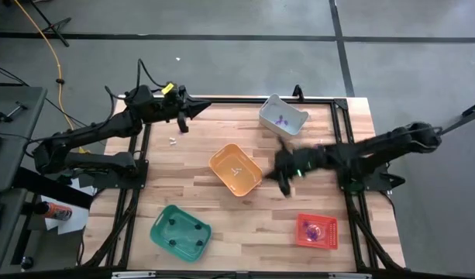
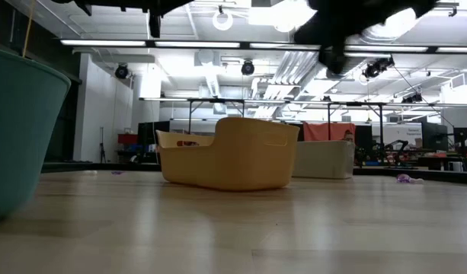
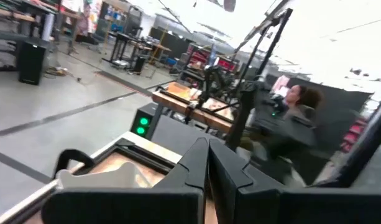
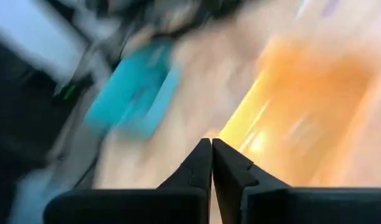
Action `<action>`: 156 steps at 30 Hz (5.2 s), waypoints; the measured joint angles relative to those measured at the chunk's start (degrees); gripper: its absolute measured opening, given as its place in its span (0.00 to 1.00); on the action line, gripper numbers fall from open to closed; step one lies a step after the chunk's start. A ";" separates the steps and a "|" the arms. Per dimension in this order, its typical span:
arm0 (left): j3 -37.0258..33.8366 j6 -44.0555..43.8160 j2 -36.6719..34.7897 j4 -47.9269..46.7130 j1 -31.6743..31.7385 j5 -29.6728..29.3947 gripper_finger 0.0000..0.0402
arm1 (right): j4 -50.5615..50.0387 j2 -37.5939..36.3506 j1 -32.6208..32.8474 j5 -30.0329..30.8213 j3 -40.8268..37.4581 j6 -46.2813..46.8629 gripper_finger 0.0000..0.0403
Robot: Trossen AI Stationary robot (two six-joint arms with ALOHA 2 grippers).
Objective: Sort Halloween decoration
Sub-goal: Put the purple spider toy into the orange bin
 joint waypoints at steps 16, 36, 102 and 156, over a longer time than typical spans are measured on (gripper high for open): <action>0.00 4.06 -0.17 -0.41 -0.97 2.51 0.01 | 10.26 9.25 -24.26 -16.79 23.64 -20.65 0.00; 0.00 19.35 -0.17 -0.84 -6.45 -3.27 0.00 | 7.17 9.67 -24.96 -19.25 25.25 -21.23 0.00; 2.62 -0.71 35.95 -55.50 19.19 -19.64 0.03 | 6.42 13.23 -24.96 -18.25 25.25 -15.09 0.00; -0.85 0.29 37.55 -43.29 17.97 -20.25 0.03 | 5.88 13.23 -24.62 -18.36 25.25 -12.66 0.00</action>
